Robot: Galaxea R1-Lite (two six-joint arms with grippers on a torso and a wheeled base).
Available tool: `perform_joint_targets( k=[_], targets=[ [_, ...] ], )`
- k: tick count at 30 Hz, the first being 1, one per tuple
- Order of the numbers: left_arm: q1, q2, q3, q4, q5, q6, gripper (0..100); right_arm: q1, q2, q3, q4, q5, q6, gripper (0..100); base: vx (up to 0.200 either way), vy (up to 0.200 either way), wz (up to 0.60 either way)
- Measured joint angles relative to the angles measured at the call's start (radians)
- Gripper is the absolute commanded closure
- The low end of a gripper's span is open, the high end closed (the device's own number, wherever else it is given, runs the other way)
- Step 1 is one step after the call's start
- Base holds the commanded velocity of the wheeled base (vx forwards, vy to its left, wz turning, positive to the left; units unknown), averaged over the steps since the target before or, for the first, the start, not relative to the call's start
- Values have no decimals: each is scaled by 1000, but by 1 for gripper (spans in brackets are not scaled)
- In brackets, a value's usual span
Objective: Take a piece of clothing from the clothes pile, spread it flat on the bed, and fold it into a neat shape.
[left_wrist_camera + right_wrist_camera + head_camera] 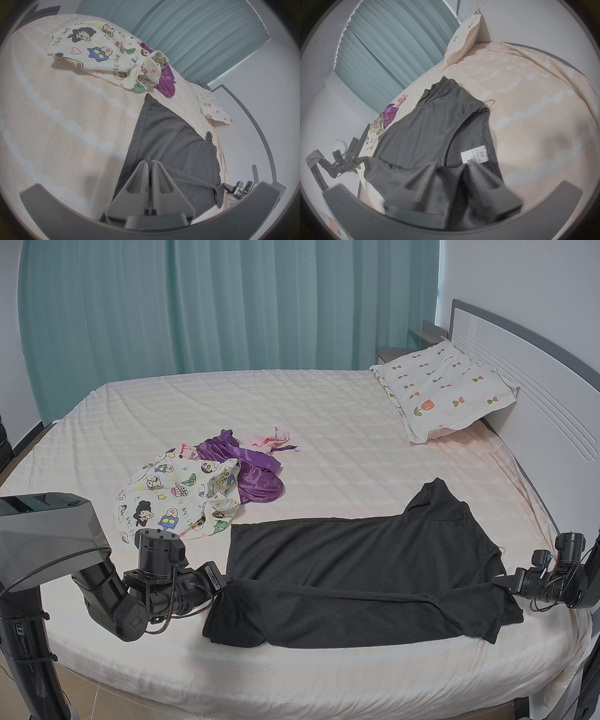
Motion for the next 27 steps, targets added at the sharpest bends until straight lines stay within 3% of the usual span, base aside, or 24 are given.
perform_joint_targets(
  k=[11,27],
  targets=[
    [1,-24,33,0,2,-19,100,-25,-17,16,-40,28,8,100,0,0,0],
    [-8,-178,185,0,6,-31,100,-63,-79,145,-265,119,11,100,0,0,0]
  ],
)
